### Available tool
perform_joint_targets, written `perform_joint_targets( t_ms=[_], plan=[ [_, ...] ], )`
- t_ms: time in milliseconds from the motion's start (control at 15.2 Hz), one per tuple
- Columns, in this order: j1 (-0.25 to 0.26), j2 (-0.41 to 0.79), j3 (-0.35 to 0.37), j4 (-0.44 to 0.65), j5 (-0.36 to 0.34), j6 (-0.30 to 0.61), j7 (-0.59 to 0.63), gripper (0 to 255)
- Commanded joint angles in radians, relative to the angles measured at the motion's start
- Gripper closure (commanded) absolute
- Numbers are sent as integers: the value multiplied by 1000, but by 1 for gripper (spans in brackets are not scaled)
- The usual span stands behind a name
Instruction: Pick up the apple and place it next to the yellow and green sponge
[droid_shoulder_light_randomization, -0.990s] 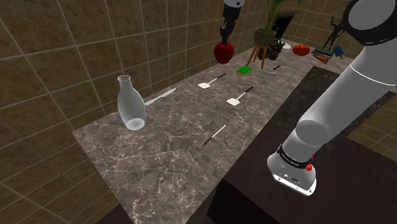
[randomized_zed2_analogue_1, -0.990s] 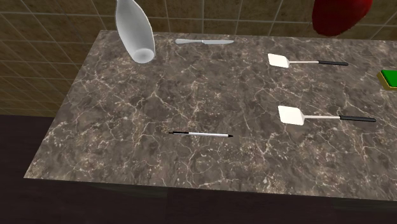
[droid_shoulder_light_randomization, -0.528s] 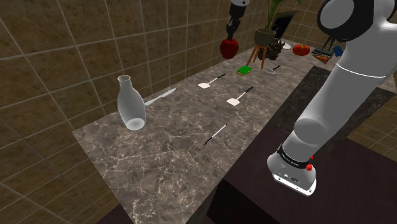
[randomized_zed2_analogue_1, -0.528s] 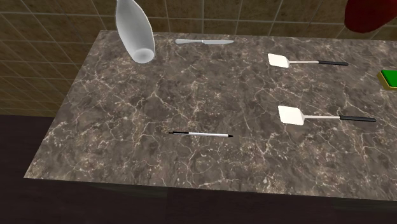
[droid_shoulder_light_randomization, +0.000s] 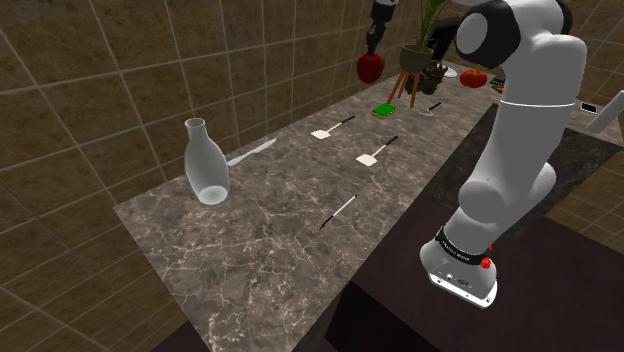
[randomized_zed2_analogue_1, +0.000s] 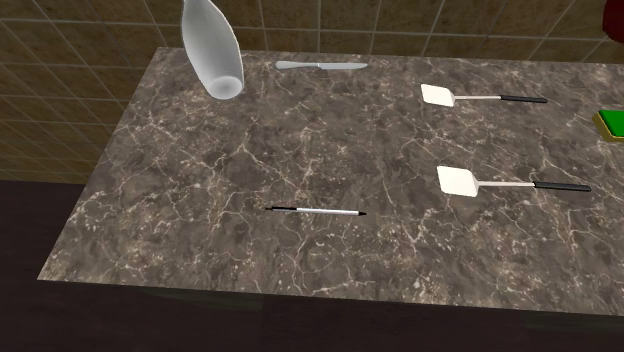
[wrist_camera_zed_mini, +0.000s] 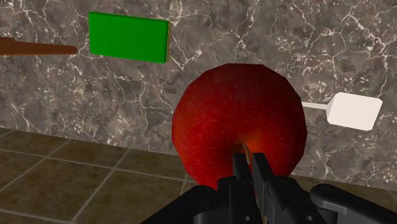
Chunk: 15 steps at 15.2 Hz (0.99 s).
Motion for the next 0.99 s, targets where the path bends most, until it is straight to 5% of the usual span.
perform_joint_targets(
  t_ms=[0,198,264,924],
  plan=[
    [-34,72,-8,101,21,-30,-36,255],
    [-102,223,-12,336,58,-117,-82,255],
    [-147,335,-10,524,80,-193,-97,255],
    [-110,233,-13,214,62,14,-107,255]
  ],
)
